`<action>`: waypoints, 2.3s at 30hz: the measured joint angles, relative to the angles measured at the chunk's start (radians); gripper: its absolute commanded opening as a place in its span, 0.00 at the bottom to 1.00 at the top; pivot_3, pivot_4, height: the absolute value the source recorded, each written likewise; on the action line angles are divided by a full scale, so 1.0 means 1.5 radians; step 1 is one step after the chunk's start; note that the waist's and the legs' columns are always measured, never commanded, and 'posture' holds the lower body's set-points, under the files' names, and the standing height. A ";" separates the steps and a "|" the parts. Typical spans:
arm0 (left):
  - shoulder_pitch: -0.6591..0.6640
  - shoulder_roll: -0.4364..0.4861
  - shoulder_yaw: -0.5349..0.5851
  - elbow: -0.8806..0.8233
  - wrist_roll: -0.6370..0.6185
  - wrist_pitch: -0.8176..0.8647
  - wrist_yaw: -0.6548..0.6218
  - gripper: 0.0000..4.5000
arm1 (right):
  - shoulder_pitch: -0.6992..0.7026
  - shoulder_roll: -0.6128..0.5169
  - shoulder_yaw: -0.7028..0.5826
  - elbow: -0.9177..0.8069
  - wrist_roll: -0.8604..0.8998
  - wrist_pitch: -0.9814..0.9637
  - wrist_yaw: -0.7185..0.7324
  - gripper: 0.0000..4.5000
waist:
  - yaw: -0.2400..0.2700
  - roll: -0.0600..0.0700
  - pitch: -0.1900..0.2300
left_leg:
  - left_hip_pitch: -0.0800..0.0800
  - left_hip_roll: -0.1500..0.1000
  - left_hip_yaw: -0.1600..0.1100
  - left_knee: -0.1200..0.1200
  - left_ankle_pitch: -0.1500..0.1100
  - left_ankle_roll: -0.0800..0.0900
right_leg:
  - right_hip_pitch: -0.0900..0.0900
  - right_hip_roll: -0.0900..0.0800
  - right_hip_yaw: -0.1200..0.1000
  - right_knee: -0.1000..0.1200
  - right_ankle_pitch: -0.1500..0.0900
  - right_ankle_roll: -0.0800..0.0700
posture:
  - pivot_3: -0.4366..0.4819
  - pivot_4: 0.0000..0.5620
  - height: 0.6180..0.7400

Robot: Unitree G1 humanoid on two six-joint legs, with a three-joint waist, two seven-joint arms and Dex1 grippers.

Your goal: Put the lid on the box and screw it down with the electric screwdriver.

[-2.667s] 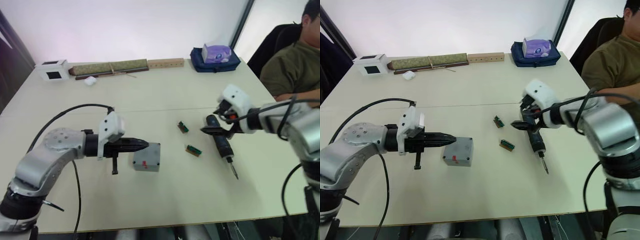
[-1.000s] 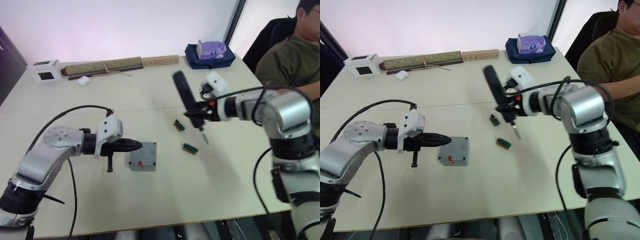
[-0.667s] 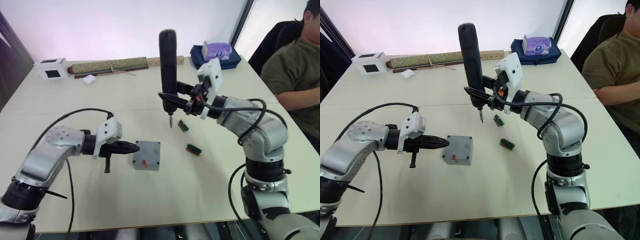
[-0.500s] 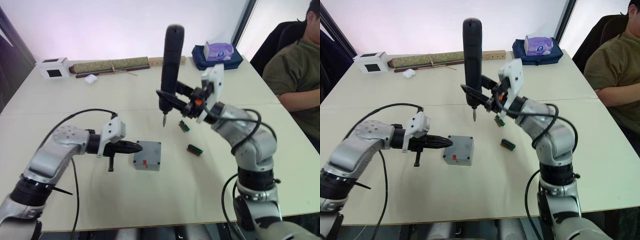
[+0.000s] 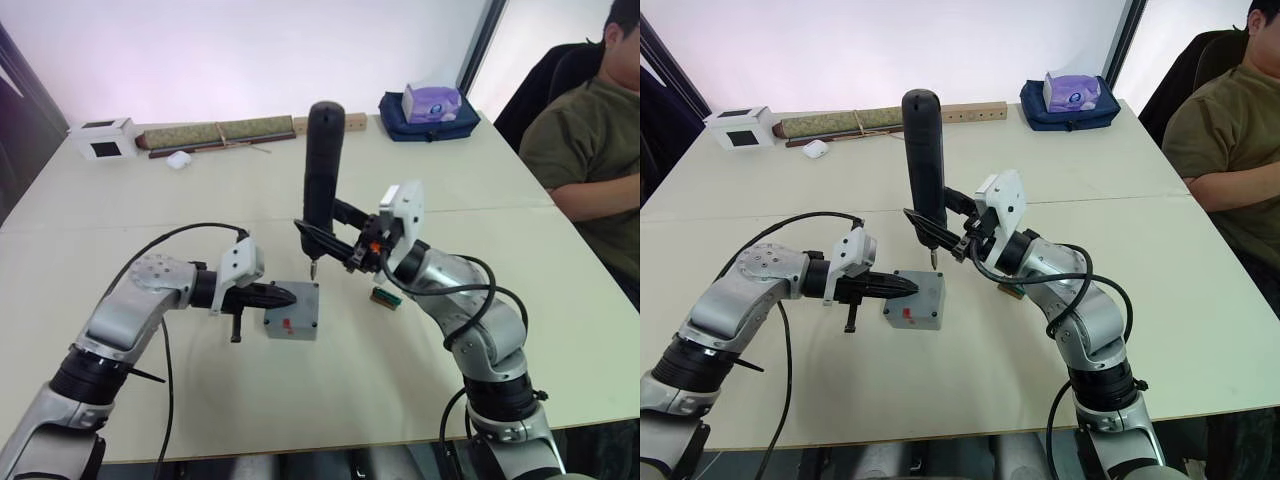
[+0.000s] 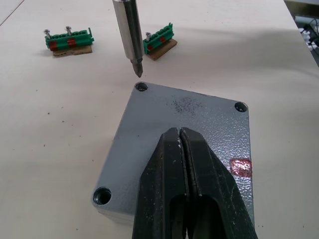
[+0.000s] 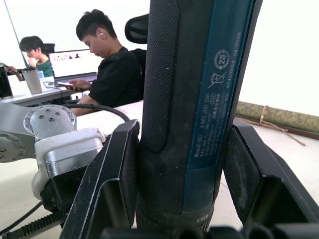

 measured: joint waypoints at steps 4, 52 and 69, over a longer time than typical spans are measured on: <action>-0.001 0.000 -0.002 0.000 0.000 0.000 0.000 0.00 | 0.013 -0.004 0.007 0.000 -0.014 -0.012 0.001 0.41 | 0.000 0.000 0.000 | 0.000 0.000 0.000 0.000 0.000 0.000 | 0.000 0.000 0.000 0.000 0.000 0.000 | 0.48 0.27 1.00; 0.016 -0.008 -0.028 0.000 0.047 -0.015 0.006 0.00 | 0.052 -0.040 0.055 0.081 -0.072 -0.097 0.024 0.41 | 0.000 -0.002 -0.023 | 0.024 0.000 0.000 -0.009 0.000 0.000 | 0.024 0.000 0.000 -0.009 -0.004 -0.005 | 0.48 0.27 1.00; 0.013 -0.014 -0.031 0.001 0.055 -0.016 0.006 0.00 | 0.046 -0.002 0.048 0.113 -0.075 -0.132 0.013 0.41 | 0.002 -0.002 -0.026 | 0.024 0.000 0.000 -0.010 0.000 0.000 | 0.023 0.000 0.000 -0.010 -0.004 -0.005 | 0.48 0.27 1.00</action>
